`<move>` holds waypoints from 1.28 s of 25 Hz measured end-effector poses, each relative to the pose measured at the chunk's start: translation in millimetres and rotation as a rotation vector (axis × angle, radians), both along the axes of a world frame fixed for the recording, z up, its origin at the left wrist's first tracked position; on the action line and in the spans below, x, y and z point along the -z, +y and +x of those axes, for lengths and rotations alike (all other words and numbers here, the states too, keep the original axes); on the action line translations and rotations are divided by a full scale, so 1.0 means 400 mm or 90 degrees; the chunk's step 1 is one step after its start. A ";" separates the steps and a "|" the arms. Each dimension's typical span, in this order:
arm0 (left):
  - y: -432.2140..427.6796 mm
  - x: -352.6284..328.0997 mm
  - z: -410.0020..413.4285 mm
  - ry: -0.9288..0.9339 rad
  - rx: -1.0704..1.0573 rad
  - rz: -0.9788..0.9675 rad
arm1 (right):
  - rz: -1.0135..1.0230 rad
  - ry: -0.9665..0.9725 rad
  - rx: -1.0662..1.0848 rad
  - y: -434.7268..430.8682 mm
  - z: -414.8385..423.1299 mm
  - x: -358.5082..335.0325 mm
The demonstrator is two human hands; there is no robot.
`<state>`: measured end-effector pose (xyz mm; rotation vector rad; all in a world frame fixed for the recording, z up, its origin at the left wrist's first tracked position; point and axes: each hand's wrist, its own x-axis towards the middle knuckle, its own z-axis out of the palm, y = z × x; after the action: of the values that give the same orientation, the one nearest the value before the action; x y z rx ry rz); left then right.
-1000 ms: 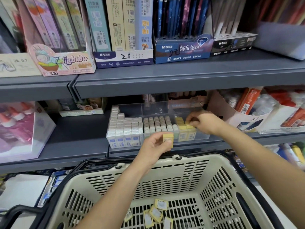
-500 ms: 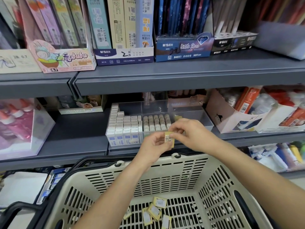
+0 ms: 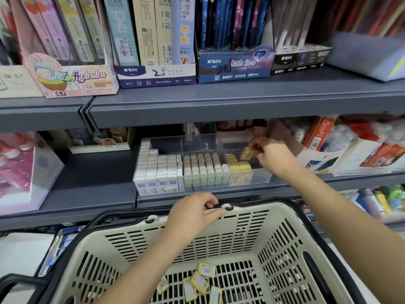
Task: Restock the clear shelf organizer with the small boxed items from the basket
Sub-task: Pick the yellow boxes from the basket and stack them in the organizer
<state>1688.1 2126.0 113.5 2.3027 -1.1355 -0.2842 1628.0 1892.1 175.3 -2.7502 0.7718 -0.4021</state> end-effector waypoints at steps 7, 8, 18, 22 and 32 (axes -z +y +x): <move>0.006 0.019 0.001 -0.002 -0.002 -0.042 | 0.020 0.199 -0.038 -0.001 0.057 0.035; 0.006 0.015 -0.002 0.012 -0.008 -0.064 | 0.024 0.203 -0.039 0.000 0.054 0.031; 0.235 0.076 -0.064 0.205 -0.045 -0.250 | -0.010 -0.179 -0.123 0.246 -0.143 0.055; 0.290 0.209 -0.037 0.273 -0.214 -0.179 | -0.034 0.107 -0.297 0.404 -0.178 0.205; 0.350 0.396 -0.063 0.062 -0.025 0.318 | 0.110 0.450 -0.191 0.477 -0.159 0.506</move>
<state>1662.9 2266.0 -45.1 2.6966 -1.0562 -0.7271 1564.4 2082.7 -27.3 -2.7613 0.4737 0.6965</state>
